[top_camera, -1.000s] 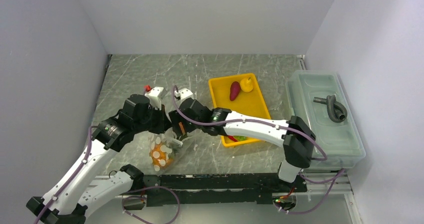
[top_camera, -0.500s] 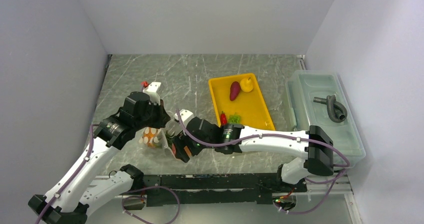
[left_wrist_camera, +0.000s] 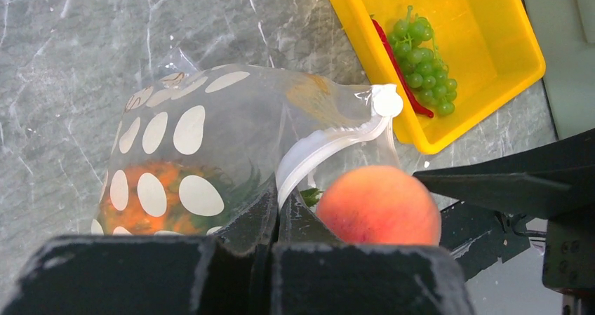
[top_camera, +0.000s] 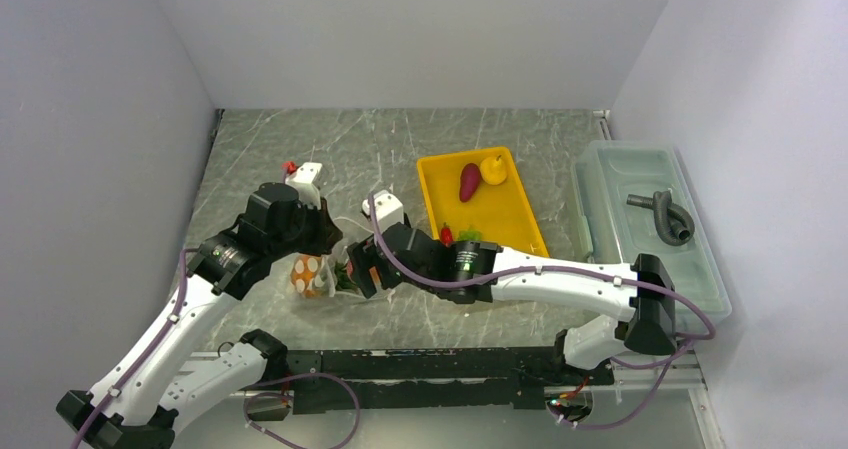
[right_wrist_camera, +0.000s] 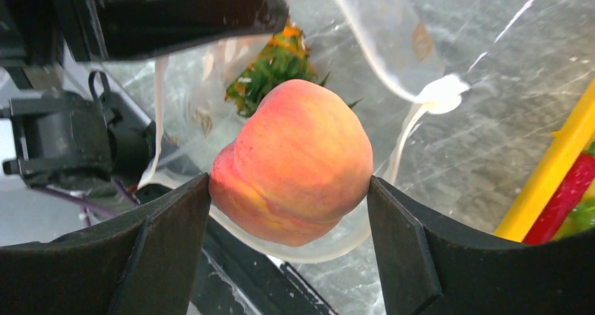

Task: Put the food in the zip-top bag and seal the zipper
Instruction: Place the fake fruit in the zipper food storage bag.

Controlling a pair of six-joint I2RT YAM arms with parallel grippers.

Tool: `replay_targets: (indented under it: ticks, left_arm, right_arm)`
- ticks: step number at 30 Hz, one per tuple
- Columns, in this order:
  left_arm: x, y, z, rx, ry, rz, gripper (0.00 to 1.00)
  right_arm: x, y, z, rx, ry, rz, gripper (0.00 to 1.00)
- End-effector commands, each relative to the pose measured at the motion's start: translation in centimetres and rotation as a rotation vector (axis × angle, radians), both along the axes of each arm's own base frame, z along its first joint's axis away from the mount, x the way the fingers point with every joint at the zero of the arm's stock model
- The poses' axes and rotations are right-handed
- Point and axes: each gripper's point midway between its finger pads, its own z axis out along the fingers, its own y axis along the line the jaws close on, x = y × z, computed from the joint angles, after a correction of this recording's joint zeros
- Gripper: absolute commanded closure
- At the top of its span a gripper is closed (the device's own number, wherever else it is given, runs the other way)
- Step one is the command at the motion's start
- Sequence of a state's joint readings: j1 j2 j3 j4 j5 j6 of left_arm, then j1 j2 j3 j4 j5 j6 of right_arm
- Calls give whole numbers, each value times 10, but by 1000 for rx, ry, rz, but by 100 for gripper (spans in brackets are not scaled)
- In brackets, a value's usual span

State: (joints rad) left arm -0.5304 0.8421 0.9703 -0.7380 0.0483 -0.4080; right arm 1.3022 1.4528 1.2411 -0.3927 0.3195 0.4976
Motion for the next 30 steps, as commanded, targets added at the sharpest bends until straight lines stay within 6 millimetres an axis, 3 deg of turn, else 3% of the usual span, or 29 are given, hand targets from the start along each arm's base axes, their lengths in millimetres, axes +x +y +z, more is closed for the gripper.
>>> replay_targets:
  ticks: [1,14,30]
  left_arm:
    - [7,-8,19,-51,-59,-22,100]
    - [6,-11,20,-59,-57,-36,100]
    - [5,-19,19,-84,-39,-75,100]
  right_arm:
    - [23,3,48,90,-104,-100,55]
    - [59,29,28,115,-95,-146,55]
    - [102,35,1,173,-122,-366,55]
